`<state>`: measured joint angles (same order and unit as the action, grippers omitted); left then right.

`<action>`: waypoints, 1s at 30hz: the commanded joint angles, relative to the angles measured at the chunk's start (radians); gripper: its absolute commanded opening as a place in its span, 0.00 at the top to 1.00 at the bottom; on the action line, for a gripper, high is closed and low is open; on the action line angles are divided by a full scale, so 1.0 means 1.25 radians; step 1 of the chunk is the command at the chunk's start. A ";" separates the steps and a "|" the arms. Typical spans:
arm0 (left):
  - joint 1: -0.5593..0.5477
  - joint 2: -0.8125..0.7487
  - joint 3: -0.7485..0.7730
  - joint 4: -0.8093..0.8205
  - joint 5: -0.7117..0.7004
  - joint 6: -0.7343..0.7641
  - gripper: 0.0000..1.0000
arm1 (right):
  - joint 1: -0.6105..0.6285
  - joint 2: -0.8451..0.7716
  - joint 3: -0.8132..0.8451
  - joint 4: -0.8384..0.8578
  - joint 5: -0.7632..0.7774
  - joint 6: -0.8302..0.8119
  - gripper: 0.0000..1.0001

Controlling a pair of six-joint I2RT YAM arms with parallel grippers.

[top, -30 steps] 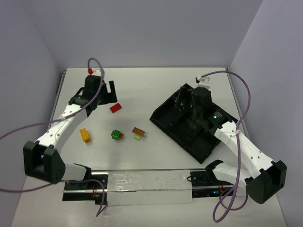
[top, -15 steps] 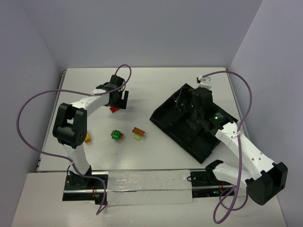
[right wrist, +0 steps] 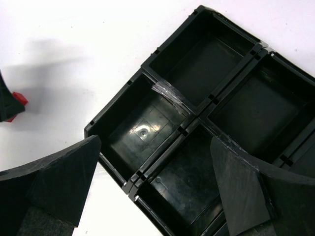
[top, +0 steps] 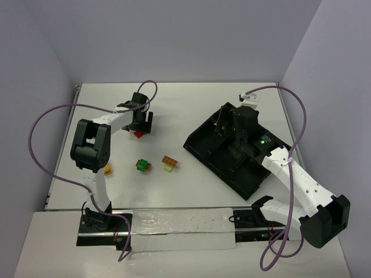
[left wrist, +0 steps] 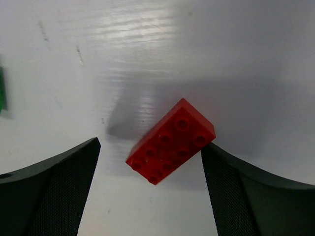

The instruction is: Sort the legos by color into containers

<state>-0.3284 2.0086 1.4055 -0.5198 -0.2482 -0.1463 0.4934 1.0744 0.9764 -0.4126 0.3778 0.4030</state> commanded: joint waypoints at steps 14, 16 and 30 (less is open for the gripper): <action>0.016 0.013 0.051 0.032 0.023 -0.077 0.83 | 0.004 0.034 0.038 0.000 0.004 0.009 0.00; 0.015 -0.006 0.068 0.015 0.024 -0.083 1.00 | 0.004 0.038 0.040 0.000 -0.004 0.010 0.00; 0.016 -0.377 -0.082 0.373 0.658 -0.506 1.00 | 0.006 -0.015 0.050 0.063 -0.234 -0.040 0.00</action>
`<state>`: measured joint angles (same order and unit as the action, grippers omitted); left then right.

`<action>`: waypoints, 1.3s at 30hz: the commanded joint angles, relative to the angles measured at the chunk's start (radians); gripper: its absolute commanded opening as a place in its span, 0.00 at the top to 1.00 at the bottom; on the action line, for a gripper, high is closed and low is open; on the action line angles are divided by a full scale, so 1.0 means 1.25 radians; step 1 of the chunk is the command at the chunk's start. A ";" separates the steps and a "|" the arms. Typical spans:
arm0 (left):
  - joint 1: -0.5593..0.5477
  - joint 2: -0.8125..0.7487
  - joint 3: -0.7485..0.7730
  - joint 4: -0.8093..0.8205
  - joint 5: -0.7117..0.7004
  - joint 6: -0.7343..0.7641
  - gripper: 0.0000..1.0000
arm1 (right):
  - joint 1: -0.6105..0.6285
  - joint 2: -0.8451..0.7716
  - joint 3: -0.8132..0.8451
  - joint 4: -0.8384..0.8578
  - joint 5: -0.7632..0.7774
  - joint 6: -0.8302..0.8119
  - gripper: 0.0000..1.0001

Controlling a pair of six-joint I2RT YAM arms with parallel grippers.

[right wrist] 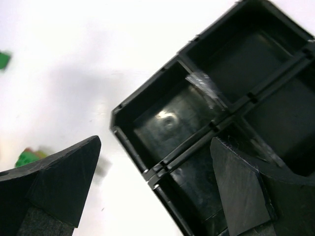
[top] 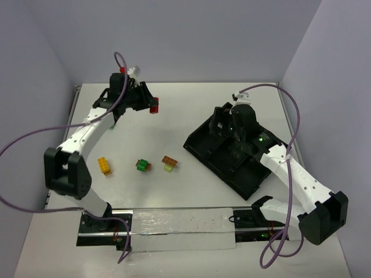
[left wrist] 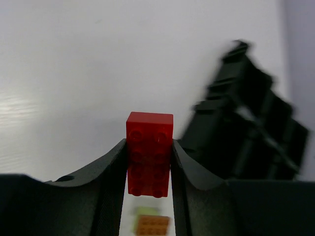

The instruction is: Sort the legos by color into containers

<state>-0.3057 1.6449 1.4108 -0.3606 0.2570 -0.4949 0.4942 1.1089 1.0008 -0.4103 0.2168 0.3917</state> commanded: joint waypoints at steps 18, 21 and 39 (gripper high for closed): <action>-0.054 -0.101 -0.253 0.896 0.523 -0.624 1.00 | 0.020 -0.031 -0.031 0.418 -0.608 0.128 0.01; -0.061 -0.102 -0.263 0.913 0.520 -0.642 1.00 | 0.025 -0.011 -0.037 0.472 -0.613 0.172 0.01; -0.093 -0.129 -0.276 0.897 0.506 -0.617 1.00 | 0.056 0.101 -0.025 0.628 -0.609 0.296 0.26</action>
<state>-0.4130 1.5274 1.0690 0.7147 0.8871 -1.2834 0.5541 1.2250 0.9554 0.2856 -0.5460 0.7375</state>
